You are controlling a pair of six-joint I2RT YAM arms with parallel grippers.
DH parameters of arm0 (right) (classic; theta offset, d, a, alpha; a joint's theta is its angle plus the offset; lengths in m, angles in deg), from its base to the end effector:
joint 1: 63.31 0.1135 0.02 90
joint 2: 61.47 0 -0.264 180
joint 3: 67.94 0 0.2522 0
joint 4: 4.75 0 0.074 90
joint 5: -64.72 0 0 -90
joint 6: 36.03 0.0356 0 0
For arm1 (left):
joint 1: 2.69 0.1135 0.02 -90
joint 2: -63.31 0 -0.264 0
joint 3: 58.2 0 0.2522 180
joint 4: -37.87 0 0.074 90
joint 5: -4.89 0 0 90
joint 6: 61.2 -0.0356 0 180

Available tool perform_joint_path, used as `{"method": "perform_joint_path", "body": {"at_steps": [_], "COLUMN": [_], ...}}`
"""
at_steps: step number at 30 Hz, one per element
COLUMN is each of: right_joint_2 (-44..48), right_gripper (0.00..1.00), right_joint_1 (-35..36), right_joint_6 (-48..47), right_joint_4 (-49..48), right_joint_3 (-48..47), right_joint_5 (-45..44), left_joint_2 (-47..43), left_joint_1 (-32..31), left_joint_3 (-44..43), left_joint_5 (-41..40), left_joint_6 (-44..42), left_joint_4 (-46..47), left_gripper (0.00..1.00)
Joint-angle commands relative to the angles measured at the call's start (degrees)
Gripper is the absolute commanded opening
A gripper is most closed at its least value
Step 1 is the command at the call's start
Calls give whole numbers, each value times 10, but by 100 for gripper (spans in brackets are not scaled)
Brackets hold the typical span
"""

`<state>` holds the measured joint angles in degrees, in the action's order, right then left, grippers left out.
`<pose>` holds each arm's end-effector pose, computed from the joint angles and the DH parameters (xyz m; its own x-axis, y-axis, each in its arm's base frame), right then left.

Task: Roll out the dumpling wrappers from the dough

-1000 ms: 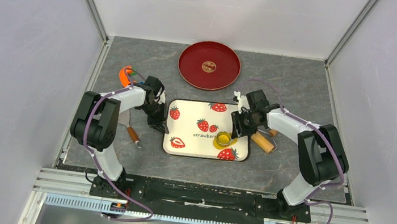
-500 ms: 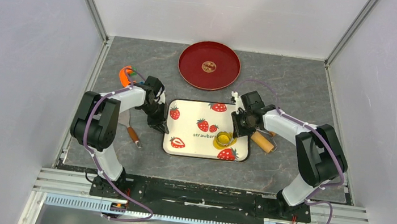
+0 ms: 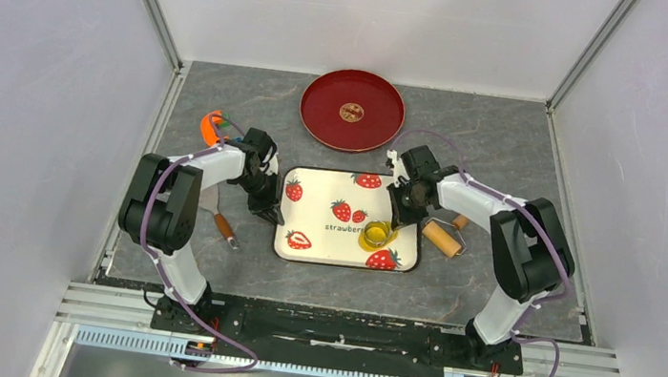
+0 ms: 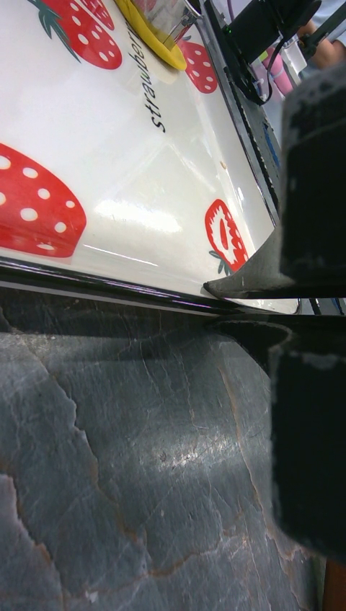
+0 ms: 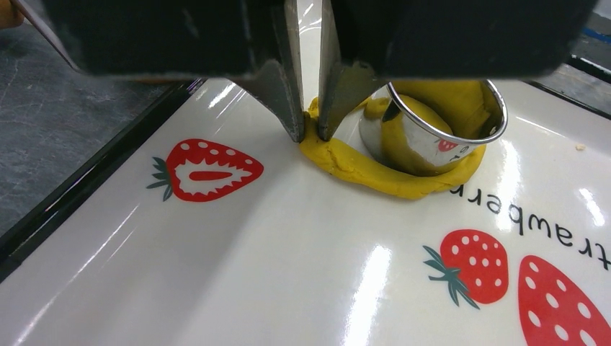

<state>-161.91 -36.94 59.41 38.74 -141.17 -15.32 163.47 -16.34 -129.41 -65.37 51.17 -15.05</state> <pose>0.2913 0.1513 0.1549 -0.8881 -0.3361 -0.3136 -0.4063 0.8929 0.1938 0.2911 -0.0831 0.1449 -0.9918 -0.1278 -0.0035 -0.1178 0.9243 -0.3630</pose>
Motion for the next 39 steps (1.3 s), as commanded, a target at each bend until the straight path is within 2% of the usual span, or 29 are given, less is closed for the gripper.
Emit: {"method": "perform_joint_path", "body": {"at_steps": [1, 11, 19, 27, 39], "right_joint_2": [-46, -20, -2, 3, -22], "right_gripper": [11, 9, 6, 5, 5], "right_joint_1": [-5, -20, -35, -60, -66], "right_joint_6": [2, 5, 16, 40, 52], "right_joint_4": [23, 25, 5, -26, -35], "right_joint_3": [-6, -46, -41, -40, -79], "right_joint_5": [-17, -9, 9, 85, 152], "left_joint_2": [26, 27, 28, 28, 30], "left_joint_1": [-16, -17, -20, -23, -26], "left_joint_3": [7, 7, 4, 3, 0], "left_joint_5": [-37, -38, -43, -48, -54], "left_joint_6": [-23, -23, -22, -22, -24], "left_joint_4": [21, 21, 17, 17, 12], "left_gripper": [2, 2, 2, 2, 2]}}
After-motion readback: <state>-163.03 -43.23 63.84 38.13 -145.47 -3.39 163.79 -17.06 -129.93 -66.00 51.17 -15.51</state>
